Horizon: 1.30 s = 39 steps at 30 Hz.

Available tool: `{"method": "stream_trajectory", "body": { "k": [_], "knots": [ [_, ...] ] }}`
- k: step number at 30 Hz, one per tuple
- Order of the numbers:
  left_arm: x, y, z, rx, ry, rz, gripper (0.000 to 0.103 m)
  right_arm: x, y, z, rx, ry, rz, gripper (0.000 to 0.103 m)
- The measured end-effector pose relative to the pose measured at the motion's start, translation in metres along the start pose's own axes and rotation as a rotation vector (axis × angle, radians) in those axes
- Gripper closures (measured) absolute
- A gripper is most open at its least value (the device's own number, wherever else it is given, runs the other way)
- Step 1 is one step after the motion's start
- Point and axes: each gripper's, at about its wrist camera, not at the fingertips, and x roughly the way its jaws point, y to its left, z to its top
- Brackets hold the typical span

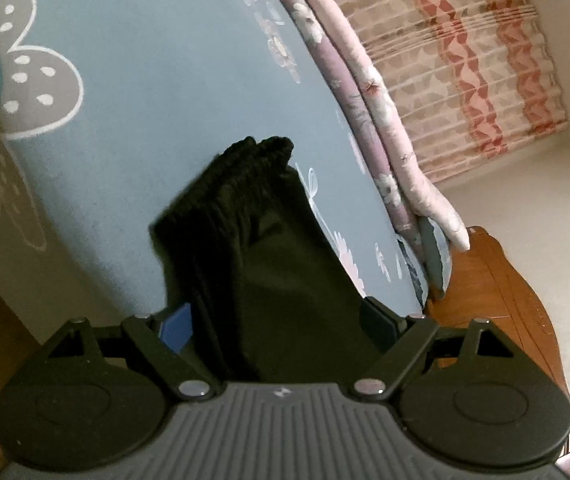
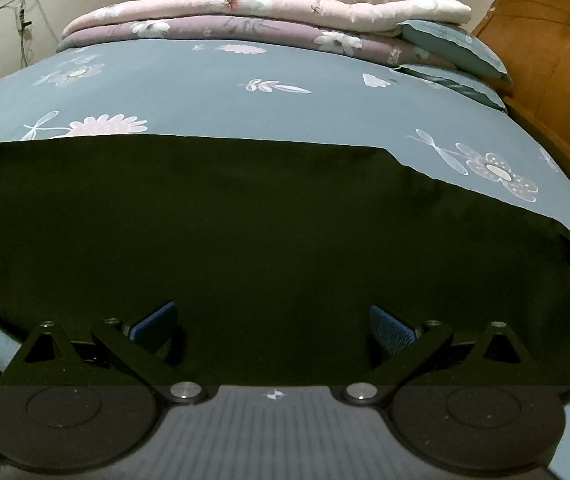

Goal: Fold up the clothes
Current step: 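Pinch the pants waistband corner with the left gripper and lift it, then hold the lifted black pants corner up with the left gripper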

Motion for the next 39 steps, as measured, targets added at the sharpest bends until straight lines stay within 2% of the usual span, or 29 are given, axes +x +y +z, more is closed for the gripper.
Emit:
{"method": "stream_trajectory", "body": {
  "k": [7, 10, 12, 15, 19, 21, 23, 24, 26, 28, 32, 39],
  "knots": [
    [0.016, 0.006, 0.020, -0.017, -0.077, 0.007, 0.018, -0.001, 0.004, 0.000, -0.021, -0.003, 0.000, 0.000],
    [0.015, 0.002, 0.012, 0.017, -0.077, 0.006, 0.018, 0.000, 0.005, -0.001, -0.033, 0.002, -0.008, 0.000],
    [0.011, 0.004, 0.002, 0.027, -0.065, -0.031, 0.018, -0.001, 0.005, -0.002, -0.031, 0.002, -0.008, 0.000],
    [0.008, 0.007, -0.004, 0.059, -0.083, -0.040, 0.021, 0.001, 0.004, -0.001, -0.023, 0.006, -0.006, 0.000],
    [0.014, 0.005, 0.008, 0.052, -0.114, 0.005, 0.028, 0.000, 0.006, 0.001, -0.014, -0.004, 0.016, 0.000],
    [0.017, -0.004, 0.007, 0.124, -0.111, 0.045, 0.029, -0.003, 0.009, 0.002, -0.022, -0.014, 0.027, 0.000],
    [0.017, -0.010, 0.003, 0.192, -0.118, 0.112, 0.049, -0.005, 0.012, 0.004, -0.031, -0.021, 0.028, 0.000],
    [0.017, -0.013, 0.000, 0.226, -0.122, 0.146, 0.063, -0.006, 0.013, 0.005, -0.035, -0.024, 0.025, 0.000],
    [0.016, -0.014, -0.002, 0.255, -0.124, 0.195, 0.077, -0.007, 0.016, 0.008, -0.042, -0.027, 0.027, 0.000],
    [0.013, -0.013, 0.000, 0.248, -0.112, 0.206, 0.080, -0.007, 0.019, 0.011, -0.049, -0.031, 0.032, 0.000],
    [0.010, -0.022, -0.001, 0.309, -0.090, 0.255, 0.086, -0.009, 0.030, 0.025, -0.058, -0.045, 0.086, 0.000],
    [-0.001, -0.040, 0.000, 0.345, -0.088, 0.223, 0.088, -0.011, 0.062, 0.058, -0.096, -0.086, 0.214, 0.000]
  ]
}}
